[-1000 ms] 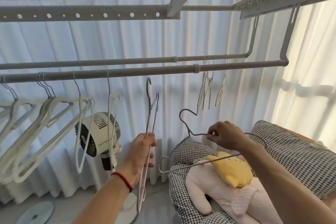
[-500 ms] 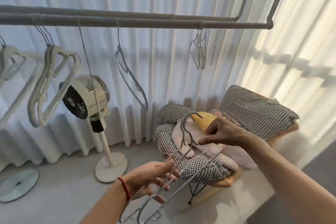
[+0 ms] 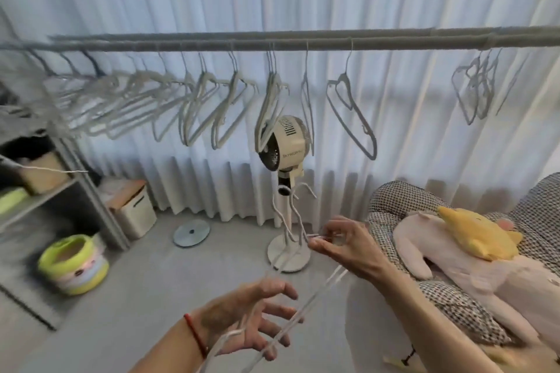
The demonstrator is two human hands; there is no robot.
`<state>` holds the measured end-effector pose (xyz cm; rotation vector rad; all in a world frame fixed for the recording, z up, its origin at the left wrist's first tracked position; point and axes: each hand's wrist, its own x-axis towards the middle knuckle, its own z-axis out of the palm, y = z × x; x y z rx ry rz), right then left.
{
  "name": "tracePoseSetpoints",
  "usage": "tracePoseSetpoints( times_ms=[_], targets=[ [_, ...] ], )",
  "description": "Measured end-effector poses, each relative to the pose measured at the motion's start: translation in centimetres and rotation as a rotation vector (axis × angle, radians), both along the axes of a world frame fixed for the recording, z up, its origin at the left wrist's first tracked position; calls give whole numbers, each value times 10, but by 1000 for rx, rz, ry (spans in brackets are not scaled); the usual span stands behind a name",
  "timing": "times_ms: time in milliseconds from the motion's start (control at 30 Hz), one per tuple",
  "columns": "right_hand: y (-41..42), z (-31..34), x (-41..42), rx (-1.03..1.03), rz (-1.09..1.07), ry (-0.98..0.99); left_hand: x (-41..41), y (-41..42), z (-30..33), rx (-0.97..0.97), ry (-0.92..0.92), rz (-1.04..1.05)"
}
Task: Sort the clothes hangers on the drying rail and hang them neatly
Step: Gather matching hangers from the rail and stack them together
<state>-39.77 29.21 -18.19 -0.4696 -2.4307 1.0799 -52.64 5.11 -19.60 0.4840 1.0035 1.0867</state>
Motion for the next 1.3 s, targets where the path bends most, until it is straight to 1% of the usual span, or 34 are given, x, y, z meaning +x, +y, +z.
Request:
tracePoseSetpoints(
  times_ms=[100, 200, 267, 400, 500, 567, 633, 733, 900, 1033, 1100, 1233, 1300],
  targets=[
    [-60, -10, -48, 86, -7, 0, -30, -51, 13, -94, 81, 205],
    [-119, -19, -92, 10, -32, 58, -73, -103, 24, -129, 103, 325],
    [-149, -26, -124, -35, 2, 17, -108, -138, 34, -179, 130, 369],
    [-208, -34, -197, 20, 40, -85, -186, -211, 45, -285, 172, 414],
    [-259, -27, -261, -40, 43, -118, -247, -257, 53, -330, 205, 503],
    [-295, -20, -302, -51, 73, -103, -289, -282, 60, -338, 240, 561],
    [-327, -9, -340, -37, 82, -60, -332, -303, 70, -312, 290, 582],
    [-360, 19, -395, -52, 60, -2, -392, -325, 85, -346, 382, 597],
    [-375, 84, -490, -3, 51, 109, -476, -333, 103, -410, 475, 547],
    [-366, 137, -575, -28, 56, 201, -524, -323, 123, -449, 536, 557],
    [-355, 160, -617, -48, 46, 187, -546, -317, 135, -473, 563, 566],
    [-327, 191, -691, -103, -38, 80, -586, -310, 157, -530, 633, 530],
    [-314, 199, -720, -86, -77, 29, -603, -311, 165, -533, 663, 522]
  ],
)
